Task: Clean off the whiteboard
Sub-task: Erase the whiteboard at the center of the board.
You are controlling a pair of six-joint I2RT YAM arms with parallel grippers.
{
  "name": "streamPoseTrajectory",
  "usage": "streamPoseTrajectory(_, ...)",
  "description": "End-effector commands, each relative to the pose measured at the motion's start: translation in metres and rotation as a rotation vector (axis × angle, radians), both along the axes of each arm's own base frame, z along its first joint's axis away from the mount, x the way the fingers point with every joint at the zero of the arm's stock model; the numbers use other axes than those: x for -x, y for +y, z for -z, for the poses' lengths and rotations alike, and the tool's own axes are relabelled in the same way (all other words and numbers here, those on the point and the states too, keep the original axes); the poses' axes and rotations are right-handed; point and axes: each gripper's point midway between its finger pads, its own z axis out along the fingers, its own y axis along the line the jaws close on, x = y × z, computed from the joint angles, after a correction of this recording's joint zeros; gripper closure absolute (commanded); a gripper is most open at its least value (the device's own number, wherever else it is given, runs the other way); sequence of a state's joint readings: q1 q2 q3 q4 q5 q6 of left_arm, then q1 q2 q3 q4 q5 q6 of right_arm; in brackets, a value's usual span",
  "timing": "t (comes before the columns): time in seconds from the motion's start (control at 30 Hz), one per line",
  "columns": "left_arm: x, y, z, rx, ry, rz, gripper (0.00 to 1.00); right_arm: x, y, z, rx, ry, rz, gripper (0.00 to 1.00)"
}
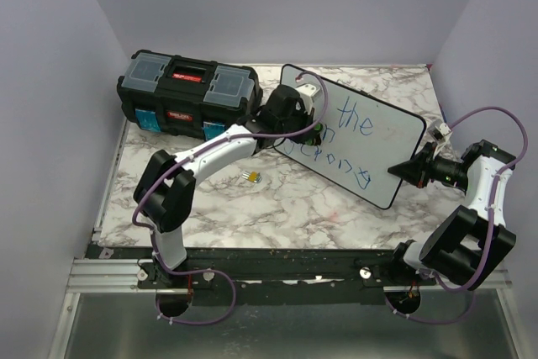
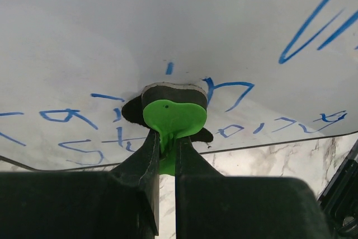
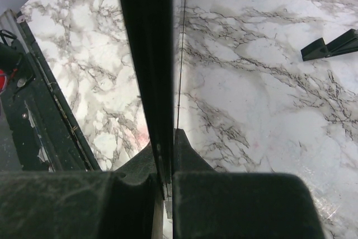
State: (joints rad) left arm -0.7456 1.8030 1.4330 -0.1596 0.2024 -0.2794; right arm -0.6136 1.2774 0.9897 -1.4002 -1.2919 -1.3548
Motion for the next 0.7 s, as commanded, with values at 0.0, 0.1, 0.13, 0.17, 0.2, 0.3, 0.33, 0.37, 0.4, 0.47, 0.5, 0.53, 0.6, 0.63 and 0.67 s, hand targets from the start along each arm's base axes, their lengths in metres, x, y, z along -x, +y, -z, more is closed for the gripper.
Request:
streamPoseTrajectory(0.0, -0.013, 0.002, -0.016, 0.035, -0.013, -0.032, 1.00, 0.000, 0.007, -0.007, -0.034, -0.030, -0.015, 0.99)
streamPoseTrajectory(0.1, -0.015, 0.005, -0.019, 0.029, -0.033, -0.043, 1.00, 0.000, 0.008, -0.006, -0.044, -0.025, -0.014, 0.99)
streamPoseTrajectory(0.13, -0.014, 0.006, -0.020, 0.017, -0.045, -0.047, 1.00, 0.000, 0.008, -0.007, -0.045, -0.026, -0.014, 0.99)
streamPoseTrajectory(0.17, -0.013, 0.006, -0.021, -0.002, -0.059, -0.047, 1.00, 0.000, 0.008, -0.006, -0.042, -0.025, -0.014, 0.99)
streamPoseTrajectory(0.2, -0.012, 0.005, -0.021, -0.019, -0.075, -0.052, 1.00, 0.000, 0.008, -0.006, -0.041, -0.028, -0.015, 0.99)
streamPoseTrajectory(0.3, -0.012, 0.006, -0.022, -0.062, -0.109, -0.086, 1.00, -0.001, 0.007, -0.006, -0.040, -0.029, -0.014, 0.99)
streamPoseTrajectory(0.33, -0.014, 0.009, -0.022, -0.074, -0.116, -0.109, 1.00, -0.001, 0.007, -0.005, -0.039, -0.028, -0.016, 0.99)
streamPoseTrajectory(0.37, -0.019, 0.012, -0.021, -0.087, -0.123, -0.143, 1.00, -0.001, 0.007, -0.005, -0.038, -0.028, -0.017, 0.99)
streamPoseTrajectory(0.4, -0.023, 0.014, -0.020, -0.089, -0.124, -0.166, 1.00, -0.001, 0.007, -0.004, -0.038, -0.026, -0.016, 0.99)
streamPoseTrajectory(0.47, -0.031, 0.017, -0.024, -0.096, -0.135, -0.203, 1.00, -0.001, 0.007, -0.004, -0.036, -0.027, -0.017, 0.99)
streamPoseTrajectory(0.5, -0.035, 0.018, -0.029, -0.092, -0.144, -0.219, 1.00, -0.001, 0.007, -0.004, -0.036, -0.027, -0.018, 0.99)
streamPoseTrajectory(0.53, -0.039, 0.019, -0.033, -0.089, -0.154, -0.232, 1.00, 0.000, 0.007, -0.004, -0.035, -0.026, -0.018, 0.99)
streamPoseTrajectory(0.6, -0.046, 0.021, -0.042, -0.094, -0.180, -0.263, 1.00, 0.000, 0.007, -0.003, -0.036, -0.025, -0.019, 0.99)
streamPoseTrajectory(0.63, -0.049, 0.021, -0.047, -0.094, -0.191, -0.275, 1.00, 0.000, 0.007, -0.003, -0.035, -0.025, -0.018, 0.99)
streamPoseTrajectory(0.67, -0.052, 0.023, -0.050, -0.097, -0.200, -0.290, 1.00, 0.000, 0.007, -0.003, -0.036, -0.023, -0.018, 0.99)
